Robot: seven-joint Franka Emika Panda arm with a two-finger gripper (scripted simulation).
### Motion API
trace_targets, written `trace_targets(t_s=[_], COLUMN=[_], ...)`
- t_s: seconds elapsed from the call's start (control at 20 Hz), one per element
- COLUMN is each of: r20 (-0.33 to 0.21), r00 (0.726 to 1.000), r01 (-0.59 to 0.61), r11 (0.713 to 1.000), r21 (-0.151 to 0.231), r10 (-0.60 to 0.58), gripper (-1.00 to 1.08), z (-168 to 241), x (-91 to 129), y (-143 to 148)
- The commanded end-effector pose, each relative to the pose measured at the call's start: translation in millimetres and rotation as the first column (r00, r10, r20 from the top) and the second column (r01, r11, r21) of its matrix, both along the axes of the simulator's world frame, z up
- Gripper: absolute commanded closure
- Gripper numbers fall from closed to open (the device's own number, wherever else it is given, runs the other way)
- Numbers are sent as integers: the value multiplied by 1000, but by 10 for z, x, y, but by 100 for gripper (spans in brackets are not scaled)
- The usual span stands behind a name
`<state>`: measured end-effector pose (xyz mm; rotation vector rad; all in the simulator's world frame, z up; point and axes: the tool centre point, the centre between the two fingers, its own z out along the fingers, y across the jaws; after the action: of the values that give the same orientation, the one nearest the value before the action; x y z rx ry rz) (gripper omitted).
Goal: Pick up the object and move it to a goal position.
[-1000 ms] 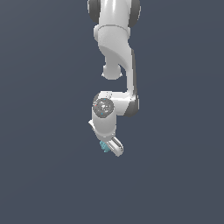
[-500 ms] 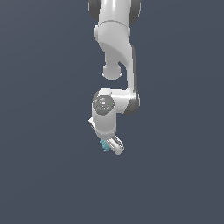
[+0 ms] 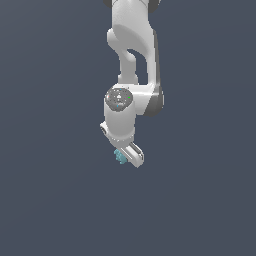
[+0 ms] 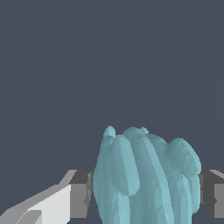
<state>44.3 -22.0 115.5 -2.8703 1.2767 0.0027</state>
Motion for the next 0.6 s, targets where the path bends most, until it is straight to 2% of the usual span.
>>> trace_targets(t_s=[0.0,0.55], r20=[1,1], r00=[1000,1000], r01=[0,1], r11=[1000,1000], r21=[0,0], r10=[0,-1], gripper=[108,108], z=[243,1532], x=[-56,-356], y=[18,110])
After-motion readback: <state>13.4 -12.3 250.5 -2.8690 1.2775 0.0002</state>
